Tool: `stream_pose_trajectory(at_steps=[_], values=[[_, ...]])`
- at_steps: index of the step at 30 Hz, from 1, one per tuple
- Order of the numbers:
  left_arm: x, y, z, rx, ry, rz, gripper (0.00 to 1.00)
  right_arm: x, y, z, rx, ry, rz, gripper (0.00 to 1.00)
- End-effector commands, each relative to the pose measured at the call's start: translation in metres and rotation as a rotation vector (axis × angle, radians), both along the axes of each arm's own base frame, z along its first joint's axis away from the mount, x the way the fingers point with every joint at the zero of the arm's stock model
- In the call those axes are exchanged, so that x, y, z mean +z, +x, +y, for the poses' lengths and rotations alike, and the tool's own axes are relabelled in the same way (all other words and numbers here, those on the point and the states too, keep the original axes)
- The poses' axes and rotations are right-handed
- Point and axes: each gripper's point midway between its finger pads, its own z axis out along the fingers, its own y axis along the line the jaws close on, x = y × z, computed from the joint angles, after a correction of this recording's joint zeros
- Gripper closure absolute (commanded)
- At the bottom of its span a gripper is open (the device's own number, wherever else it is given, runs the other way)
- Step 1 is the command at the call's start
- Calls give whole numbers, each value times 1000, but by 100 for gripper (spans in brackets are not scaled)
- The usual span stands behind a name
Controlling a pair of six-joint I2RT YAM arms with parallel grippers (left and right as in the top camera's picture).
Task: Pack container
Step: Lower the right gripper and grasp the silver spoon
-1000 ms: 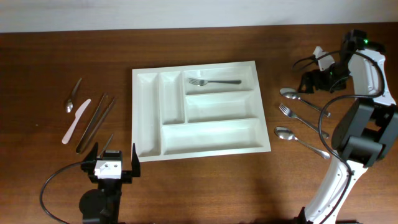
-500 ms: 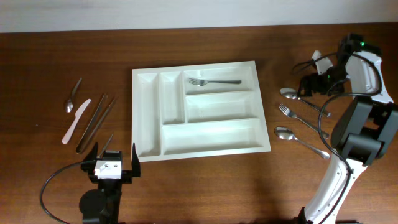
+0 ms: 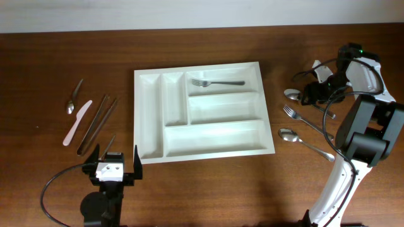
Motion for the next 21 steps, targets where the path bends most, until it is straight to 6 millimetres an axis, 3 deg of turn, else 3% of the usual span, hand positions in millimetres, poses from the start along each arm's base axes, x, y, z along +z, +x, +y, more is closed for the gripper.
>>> stream_pose_trajectory(at_steps=[1, 12, 21], values=[[-1, 0, -2, -6, -13, -3, 1, -6, -2, 1, -6, 8, 15, 34], [-1, 0, -2, -6, -13, -3, 1, -15, 20, -13, -6, -63, -64, 37], [-1, 0, -2, -6, -13, -3, 1, -34, 18, 2, 21, -44, -25, 42]])
